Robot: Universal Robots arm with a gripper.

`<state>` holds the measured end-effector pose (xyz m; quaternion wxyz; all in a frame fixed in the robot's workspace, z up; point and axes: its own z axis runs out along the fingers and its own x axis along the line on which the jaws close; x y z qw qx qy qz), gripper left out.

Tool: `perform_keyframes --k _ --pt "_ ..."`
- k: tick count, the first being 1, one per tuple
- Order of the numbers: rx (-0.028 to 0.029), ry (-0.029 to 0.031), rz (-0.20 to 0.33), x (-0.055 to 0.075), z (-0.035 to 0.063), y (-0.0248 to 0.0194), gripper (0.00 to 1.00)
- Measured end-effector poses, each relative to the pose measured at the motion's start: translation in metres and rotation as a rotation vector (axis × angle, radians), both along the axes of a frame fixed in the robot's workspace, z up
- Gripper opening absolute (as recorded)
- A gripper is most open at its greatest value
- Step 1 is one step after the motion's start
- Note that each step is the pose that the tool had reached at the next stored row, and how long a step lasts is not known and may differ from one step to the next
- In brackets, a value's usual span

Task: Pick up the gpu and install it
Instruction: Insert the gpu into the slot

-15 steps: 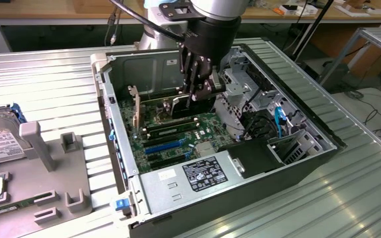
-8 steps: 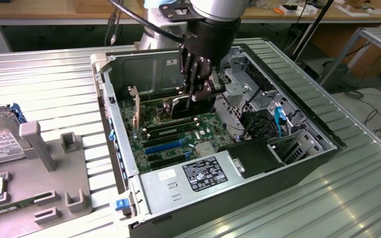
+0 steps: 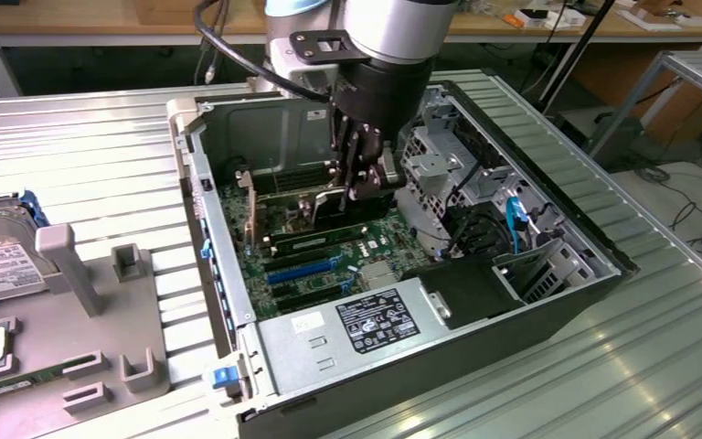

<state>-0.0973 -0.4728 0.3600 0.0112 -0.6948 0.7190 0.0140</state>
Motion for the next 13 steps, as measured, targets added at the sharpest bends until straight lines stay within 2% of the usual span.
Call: perform_keyframes --k 13 --pt "-0.0005 0.0 -0.058 -0.005 -0.0355 0.0001 0.27"
